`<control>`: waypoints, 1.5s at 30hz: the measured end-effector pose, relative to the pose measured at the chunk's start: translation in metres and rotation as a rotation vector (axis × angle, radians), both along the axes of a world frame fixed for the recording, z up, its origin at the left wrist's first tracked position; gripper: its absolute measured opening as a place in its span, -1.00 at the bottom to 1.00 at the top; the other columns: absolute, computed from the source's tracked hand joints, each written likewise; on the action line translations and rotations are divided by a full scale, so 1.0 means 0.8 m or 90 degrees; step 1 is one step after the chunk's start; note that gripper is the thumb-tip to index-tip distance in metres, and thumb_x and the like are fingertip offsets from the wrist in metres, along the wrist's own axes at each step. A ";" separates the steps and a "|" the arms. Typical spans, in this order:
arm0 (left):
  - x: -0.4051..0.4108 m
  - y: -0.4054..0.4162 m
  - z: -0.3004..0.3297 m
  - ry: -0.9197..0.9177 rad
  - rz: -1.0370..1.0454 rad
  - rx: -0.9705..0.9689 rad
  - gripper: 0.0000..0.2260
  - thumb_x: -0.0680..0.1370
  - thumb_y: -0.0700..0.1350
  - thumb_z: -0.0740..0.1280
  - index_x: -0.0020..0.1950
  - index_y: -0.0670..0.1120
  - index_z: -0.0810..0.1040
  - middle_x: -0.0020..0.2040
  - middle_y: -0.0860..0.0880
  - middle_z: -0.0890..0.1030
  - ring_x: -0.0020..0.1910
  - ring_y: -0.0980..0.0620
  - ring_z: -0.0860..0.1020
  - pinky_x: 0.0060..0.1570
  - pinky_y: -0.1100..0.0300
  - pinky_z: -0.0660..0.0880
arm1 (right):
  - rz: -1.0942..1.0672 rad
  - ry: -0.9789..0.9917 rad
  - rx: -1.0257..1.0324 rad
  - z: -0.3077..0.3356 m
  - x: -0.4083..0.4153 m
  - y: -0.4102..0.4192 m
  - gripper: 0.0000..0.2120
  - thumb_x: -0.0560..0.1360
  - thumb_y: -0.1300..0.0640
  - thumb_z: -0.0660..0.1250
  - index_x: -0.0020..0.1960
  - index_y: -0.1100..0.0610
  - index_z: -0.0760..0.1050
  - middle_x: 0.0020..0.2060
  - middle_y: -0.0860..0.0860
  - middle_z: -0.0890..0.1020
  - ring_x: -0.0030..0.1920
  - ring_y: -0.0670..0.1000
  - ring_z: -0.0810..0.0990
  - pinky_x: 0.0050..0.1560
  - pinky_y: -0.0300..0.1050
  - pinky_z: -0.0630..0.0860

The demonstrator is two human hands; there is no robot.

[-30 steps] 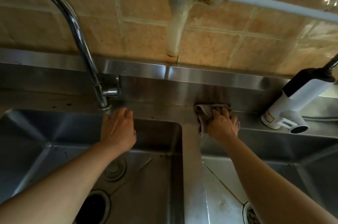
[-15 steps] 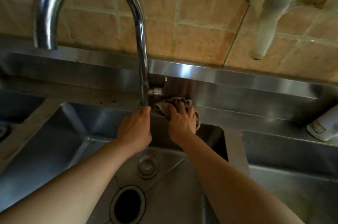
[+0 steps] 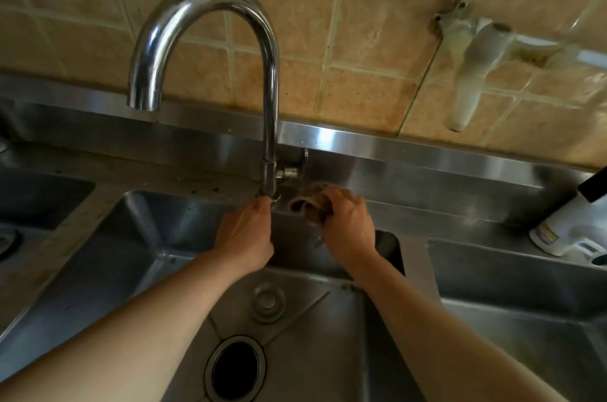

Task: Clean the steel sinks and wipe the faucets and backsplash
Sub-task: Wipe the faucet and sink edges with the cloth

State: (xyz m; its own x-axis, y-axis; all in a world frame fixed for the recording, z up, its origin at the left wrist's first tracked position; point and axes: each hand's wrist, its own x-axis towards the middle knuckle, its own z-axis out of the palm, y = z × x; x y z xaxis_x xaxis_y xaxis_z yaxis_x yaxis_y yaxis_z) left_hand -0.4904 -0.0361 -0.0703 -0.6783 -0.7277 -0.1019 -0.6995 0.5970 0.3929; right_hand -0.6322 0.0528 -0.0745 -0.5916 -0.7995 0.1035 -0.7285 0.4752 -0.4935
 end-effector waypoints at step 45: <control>-0.131 0.050 -0.010 -0.244 -0.034 -0.113 -0.46 0.53 -0.16 0.26 0.49 0.06 0.22 0.41 -0.02 0.39 0.31 -0.05 0.42 0.26 0.04 0.37 | -0.110 0.086 0.249 -0.054 -0.177 0.107 -0.50 0.54 -0.09 0.14 0.45 0.02 0.28 0.48 0.06 0.20 0.49 0.16 0.08 0.49 0.14 -0.03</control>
